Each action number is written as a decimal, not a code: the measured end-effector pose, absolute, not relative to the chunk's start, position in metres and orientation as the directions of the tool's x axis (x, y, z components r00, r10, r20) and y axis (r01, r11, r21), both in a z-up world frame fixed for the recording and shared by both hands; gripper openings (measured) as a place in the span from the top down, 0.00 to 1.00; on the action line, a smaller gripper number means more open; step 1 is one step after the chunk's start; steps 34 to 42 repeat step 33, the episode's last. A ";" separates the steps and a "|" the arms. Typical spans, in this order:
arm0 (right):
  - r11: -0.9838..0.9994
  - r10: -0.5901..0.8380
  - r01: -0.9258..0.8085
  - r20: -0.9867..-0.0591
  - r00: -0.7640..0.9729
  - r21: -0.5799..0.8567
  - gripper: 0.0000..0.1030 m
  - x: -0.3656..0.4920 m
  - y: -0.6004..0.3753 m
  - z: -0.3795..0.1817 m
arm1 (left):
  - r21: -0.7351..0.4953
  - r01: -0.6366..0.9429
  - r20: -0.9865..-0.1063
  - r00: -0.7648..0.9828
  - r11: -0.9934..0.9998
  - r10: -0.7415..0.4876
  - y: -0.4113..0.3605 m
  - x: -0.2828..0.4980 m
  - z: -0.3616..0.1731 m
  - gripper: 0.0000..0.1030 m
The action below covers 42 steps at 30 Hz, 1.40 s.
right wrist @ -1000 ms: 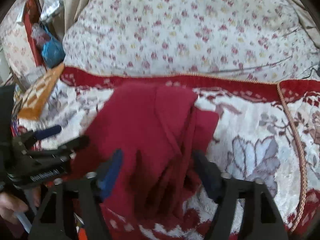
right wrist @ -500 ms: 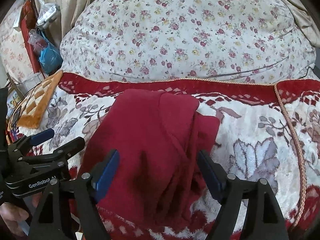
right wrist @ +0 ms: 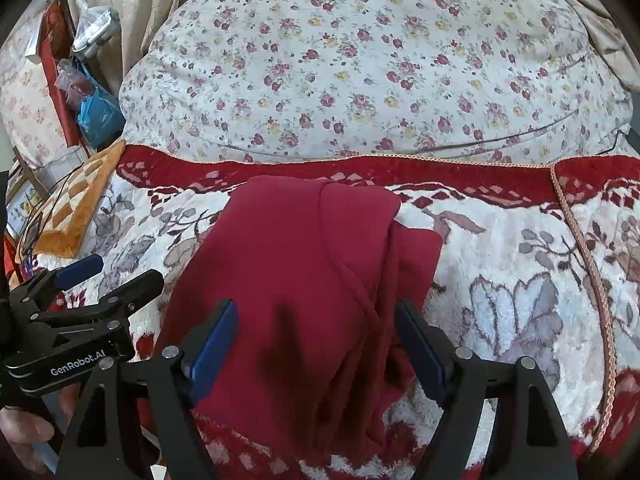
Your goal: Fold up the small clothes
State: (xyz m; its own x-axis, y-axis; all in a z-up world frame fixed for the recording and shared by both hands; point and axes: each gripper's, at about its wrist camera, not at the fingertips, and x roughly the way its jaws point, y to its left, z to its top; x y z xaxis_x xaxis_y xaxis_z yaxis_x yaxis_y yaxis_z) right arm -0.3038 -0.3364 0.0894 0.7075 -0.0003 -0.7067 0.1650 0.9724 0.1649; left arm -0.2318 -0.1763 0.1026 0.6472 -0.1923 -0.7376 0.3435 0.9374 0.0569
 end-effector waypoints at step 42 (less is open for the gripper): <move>0.975 0.009 0.154 -0.723 0.691 0.159 0.17 -0.299 -0.335 0.083 | 0.050 0.362 -0.733 0.646 0.931 -0.211 -0.180 -0.230 0.099 0.10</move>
